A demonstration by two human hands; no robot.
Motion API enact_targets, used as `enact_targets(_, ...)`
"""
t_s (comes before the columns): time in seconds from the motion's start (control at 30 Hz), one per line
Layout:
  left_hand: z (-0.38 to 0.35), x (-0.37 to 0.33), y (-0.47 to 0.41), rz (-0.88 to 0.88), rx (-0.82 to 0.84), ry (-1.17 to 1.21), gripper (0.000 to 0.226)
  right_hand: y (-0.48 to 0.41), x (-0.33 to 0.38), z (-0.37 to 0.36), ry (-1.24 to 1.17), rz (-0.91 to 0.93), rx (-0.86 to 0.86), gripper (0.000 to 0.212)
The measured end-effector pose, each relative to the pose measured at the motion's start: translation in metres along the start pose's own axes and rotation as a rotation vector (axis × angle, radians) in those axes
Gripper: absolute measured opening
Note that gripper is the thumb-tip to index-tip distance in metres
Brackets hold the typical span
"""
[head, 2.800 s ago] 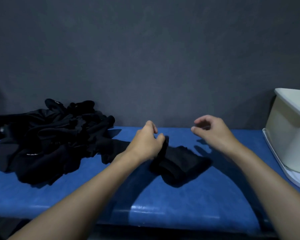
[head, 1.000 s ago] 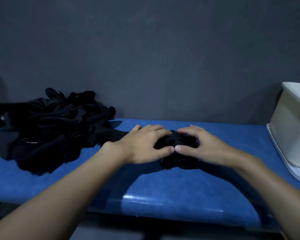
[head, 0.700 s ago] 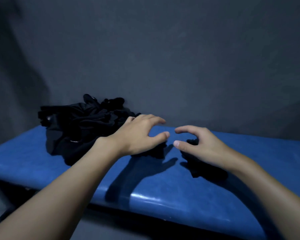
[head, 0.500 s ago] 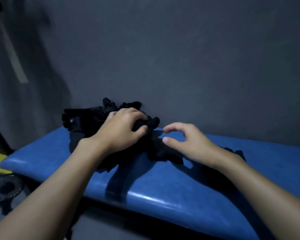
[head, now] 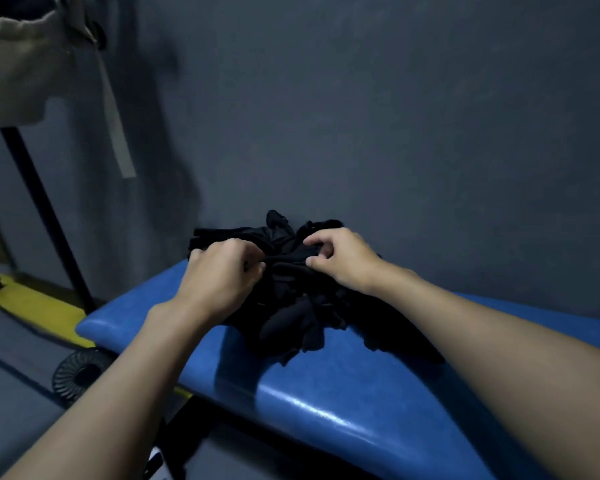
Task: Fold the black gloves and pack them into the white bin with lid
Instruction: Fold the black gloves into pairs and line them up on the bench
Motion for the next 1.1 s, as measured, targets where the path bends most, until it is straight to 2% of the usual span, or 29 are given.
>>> enact_targets(0.13,-0.003,0.010,-0.004,0.032,0.013,0.027,0.017,-0.006,0.003,-0.007,0.063,-0.014,0.012,0.005)
enact_targets(0.27,-0.002,0.007,-0.009,0.037,-0.023,0.068,0.017,-0.009,0.010,-0.001,-0.018,0.000,-0.072,0.017)
enact_targets(0.4,0.003,0.004,-0.015,0.053,-0.090,0.122,0.027,-0.010,0.022,0.019,-0.202,0.026,-0.180,0.013)
enact_targets(0.53,0.014,0.009,-0.018,0.087,-0.190,0.131,0.013,-0.011,0.035,0.041,-0.326,0.069,-0.281,0.011)
enact_targets(0.63,0.022,0.003,-0.019,0.056,-0.248,0.178,0.007,-0.012,0.041,0.052,-0.386,0.098,-0.307,0.007)
enact_targets(0.9,0.063,-0.017,-0.023,0.011,-0.465,0.376,0.005,0.001,0.055,0.093,-0.566,0.167,-0.390,0.006)
enact_targets(1.1,0.080,-0.059,-0.028,-0.061,-0.500,0.471,0.007,0.023,0.051,0.131,-0.636,0.170,-0.408,0.014)
Point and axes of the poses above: each hand's wrist, its own y-axis away from the middle knuckle, its own z-axis out of the back of the hand, x = y × z, the point moved 10 cm from there along -y, towards the middle knuckle, and after that the axes turned 3 degrees about -z, right-handed, at the moved point
